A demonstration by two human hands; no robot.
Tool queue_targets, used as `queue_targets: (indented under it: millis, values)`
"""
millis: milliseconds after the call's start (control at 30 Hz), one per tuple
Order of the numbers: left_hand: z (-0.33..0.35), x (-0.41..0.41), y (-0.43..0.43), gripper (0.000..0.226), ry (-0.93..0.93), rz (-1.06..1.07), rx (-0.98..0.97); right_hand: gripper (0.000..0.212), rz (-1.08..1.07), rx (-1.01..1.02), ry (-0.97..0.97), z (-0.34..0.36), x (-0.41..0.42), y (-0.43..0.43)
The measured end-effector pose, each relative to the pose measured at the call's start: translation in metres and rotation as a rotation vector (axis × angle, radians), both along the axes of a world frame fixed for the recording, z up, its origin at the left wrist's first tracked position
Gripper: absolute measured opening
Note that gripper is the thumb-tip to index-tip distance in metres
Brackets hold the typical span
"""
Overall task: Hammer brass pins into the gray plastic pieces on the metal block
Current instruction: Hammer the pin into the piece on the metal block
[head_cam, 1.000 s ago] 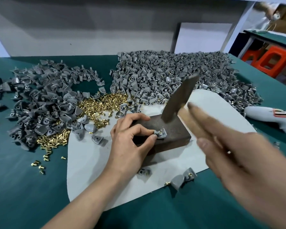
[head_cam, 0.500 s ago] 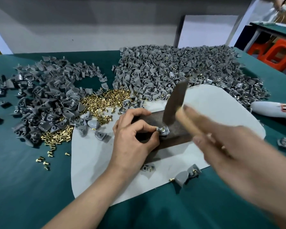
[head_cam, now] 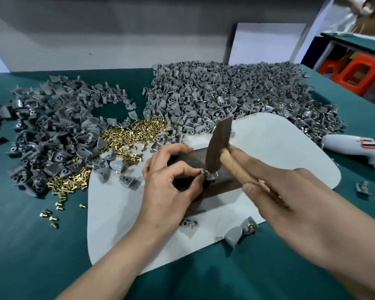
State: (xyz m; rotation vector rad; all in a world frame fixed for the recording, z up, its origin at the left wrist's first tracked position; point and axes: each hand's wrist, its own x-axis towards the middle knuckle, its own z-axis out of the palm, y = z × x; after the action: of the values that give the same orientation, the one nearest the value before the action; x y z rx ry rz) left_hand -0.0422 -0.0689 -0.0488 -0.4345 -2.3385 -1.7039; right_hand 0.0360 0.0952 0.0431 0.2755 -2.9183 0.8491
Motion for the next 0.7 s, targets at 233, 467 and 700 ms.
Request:
queue_targets:
  millis: [233, 467, 700]
  values:
    - [0.028, 0.007, 0.001, 0.015, -0.034, -0.015, 0.044, 0.031, -0.183, -1.052, -0.164, -0.009, -0.030, 0.034]
    - [0.087, 0.032, -0.004, 0.016, -0.166, -0.281, 0.408, 0.021, -0.048, -1.648, -0.478, -0.065, -0.052, 0.046]
    - [0.096, 0.037, -0.004, 0.005, -0.221, -0.361, 0.571, 0.025, 0.005, -1.709, -0.568, -0.079, -0.056, 0.055]
